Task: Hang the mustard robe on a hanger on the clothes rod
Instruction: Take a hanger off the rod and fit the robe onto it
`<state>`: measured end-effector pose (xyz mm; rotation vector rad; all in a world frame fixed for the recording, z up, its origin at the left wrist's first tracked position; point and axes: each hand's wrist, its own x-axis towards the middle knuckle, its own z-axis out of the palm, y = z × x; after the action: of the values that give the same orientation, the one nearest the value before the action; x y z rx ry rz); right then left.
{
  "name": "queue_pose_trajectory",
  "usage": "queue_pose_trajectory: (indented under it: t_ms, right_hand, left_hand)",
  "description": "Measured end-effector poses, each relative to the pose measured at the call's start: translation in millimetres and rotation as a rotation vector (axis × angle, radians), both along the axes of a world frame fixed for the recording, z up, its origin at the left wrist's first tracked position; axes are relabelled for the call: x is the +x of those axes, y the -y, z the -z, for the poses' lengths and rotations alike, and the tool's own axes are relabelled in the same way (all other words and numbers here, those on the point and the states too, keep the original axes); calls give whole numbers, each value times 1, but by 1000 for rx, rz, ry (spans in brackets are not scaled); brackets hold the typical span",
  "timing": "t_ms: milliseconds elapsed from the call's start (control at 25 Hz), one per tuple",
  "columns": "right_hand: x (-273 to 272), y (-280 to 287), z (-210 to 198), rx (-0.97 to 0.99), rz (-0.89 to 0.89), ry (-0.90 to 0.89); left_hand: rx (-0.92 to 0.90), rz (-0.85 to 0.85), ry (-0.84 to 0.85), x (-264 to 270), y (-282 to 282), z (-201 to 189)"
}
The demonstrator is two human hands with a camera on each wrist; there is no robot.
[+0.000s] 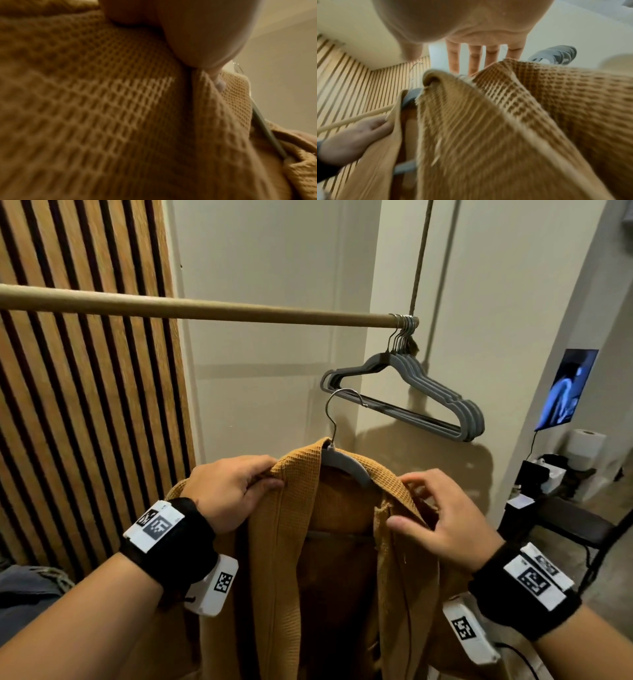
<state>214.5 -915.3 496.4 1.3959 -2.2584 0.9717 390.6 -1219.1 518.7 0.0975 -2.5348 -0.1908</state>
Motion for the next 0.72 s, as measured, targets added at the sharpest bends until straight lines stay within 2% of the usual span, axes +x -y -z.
queue_pose_trajectory:
  t_ms: [120, 240, 320, 440, 480, 560, 640, 680, 720]
  right_hand:
    - [1, 0, -2, -61, 8, -44]
    - [-5, -8, -24, -140, 78, 11]
    - [-9, -8, -43, -118, 125, 33]
    - [-6, 3, -70, -158, 141, 179]
    - [0, 8, -74, -207, 110, 251]
    - [20, 14, -65, -218, -72, 404]
    - [47, 14, -48, -45, -326, 551]
    - [55, 13, -40, 9, -385, 550]
    - [53, 12, -35, -1, -353, 422]
  left_hand:
    - [-21, 15, -21, 1, 4, 2]
    - [-60, 29, -16, 6, 12, 5]
    - [-119, 60, 1, 7, 14, 7]
    - [-283, 54, 24, 1, 12, 17]
    - [-299, 33, 18, 0, 11, 19]
    - [-183, -52, -8, 1, 11, 17]
    - [-54, -111, -65, 7, 15, 14]
    - [-13, -101, -83, 10, 17, 13]
    - [25, -73, -91, 13, 18, 11]
